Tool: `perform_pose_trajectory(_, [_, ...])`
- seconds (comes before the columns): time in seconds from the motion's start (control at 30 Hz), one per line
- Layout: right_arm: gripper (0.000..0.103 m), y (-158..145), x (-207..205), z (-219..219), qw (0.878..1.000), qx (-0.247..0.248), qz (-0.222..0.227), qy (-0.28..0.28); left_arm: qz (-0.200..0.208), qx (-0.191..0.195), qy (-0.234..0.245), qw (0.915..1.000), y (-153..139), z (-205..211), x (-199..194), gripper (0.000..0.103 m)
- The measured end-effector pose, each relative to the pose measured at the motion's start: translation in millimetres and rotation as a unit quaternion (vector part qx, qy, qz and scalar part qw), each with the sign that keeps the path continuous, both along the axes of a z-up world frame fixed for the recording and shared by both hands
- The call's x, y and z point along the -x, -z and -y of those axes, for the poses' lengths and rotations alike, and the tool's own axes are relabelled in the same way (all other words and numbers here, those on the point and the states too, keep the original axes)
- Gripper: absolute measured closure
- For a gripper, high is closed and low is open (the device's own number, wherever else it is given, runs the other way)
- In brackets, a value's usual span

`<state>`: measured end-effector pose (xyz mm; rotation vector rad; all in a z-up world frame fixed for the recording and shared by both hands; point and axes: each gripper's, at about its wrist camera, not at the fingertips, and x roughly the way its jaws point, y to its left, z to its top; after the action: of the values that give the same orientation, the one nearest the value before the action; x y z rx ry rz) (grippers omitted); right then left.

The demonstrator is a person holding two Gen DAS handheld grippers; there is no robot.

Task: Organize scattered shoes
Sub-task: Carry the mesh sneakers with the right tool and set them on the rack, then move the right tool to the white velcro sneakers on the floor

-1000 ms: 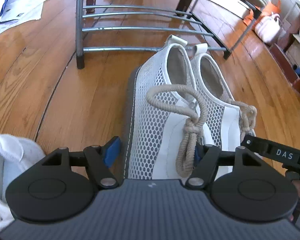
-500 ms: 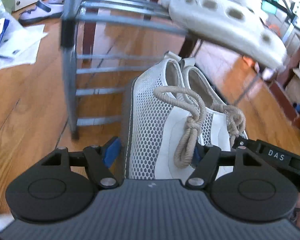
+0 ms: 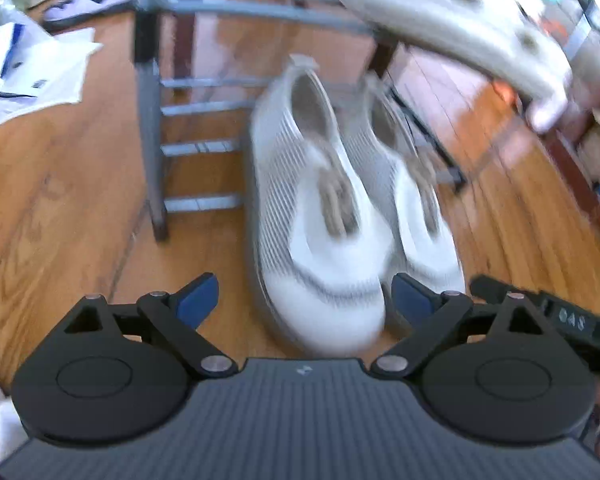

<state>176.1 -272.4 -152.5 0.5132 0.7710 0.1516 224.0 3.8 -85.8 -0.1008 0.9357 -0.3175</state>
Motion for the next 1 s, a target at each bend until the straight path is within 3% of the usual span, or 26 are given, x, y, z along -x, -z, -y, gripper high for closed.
perform_pose_trajectory(0.07, [0.041, 7.9, 9.7, 0.4, 1.0, 0.002, -0.006, -0.02, -0.005, -0.033, 0.018, 0.9993, 14.3, 14.4, 8.2, 0.009])
perform_pose_trajectory(0.23, [0.046, 27.2, 6.9, -18.1, 0.996, 0.061, -0.031, -0.057, -0.027, -0.059, 0.027, 0.9975, 44.6, 33.9, 13.1, 0.009])
perform_pose_trajectory(0.37, [0.048, 30.4, 4.2, -44.2, 0.99, 0.121, -0.012, -0.073, -0.041, -0.03, 0.021, 0.9985, 64.5, 36.4, 2.4, 0.009])
perform_pose_trajectory(0.43, [0.049, 28.9, 0.5, -51.0, 0.988, 0.135, -0.008, -0.076, -0.039, -0.024, 0.008, 0.9989, 70.2, 36.1, -3.4, 0.017])
perform_pose_trajectory(0.53, [0.05, 25.4, -10.0, -47.7, 0.992, 0.111, -0.007, -0.058, -0.032, -0.021, 0.005, 0.9992, 71.6, 40.1, -16.8, 0.021])
perform_pose_trajectory(0.6, [0.05, 25.4, -20.3, -40.4, 0.997, 0.069, -0.001, -0.042, -0.03, -0.016, -0.01, 0.9994, 68.7, 39.1, -23.9, 0.021])
perform_pose_trajectory(0.73, [0.051, 14.1, -36.8, -35.0, 0.999, 0.021, 0.039, -0.025, -0.018, 0.011, -0.042, 0.9989, 54.2, 30.6, -54.4, 0.021])
perform_pose_trajectory(0.87, [0.051, 9.1, -72.6, -35.1, 0.999, -0.007, 0.049, -0.006, -0.006, 0.018, -0.073, 0.9972, 41.8, 24.7, -85.2, 0.024])
perform_pose_trajectory(0.93, [0.049, 2.9, -86.1, -36.9, 0.997, -0.036, 0.064, 0.004, -0.014, 0.01, -0.068, 0.9975, 27.2, 22.5, -86.6, 0.015])
perform_pose_trajectory(1.0, [0.039, -4.6, -82.4, -38.7, 0.998, -0.041, 0.057, 0.0, -0.038, -0.003, -0.057, 0.9977, 16.5, 20.4, -80.5, 0.011])
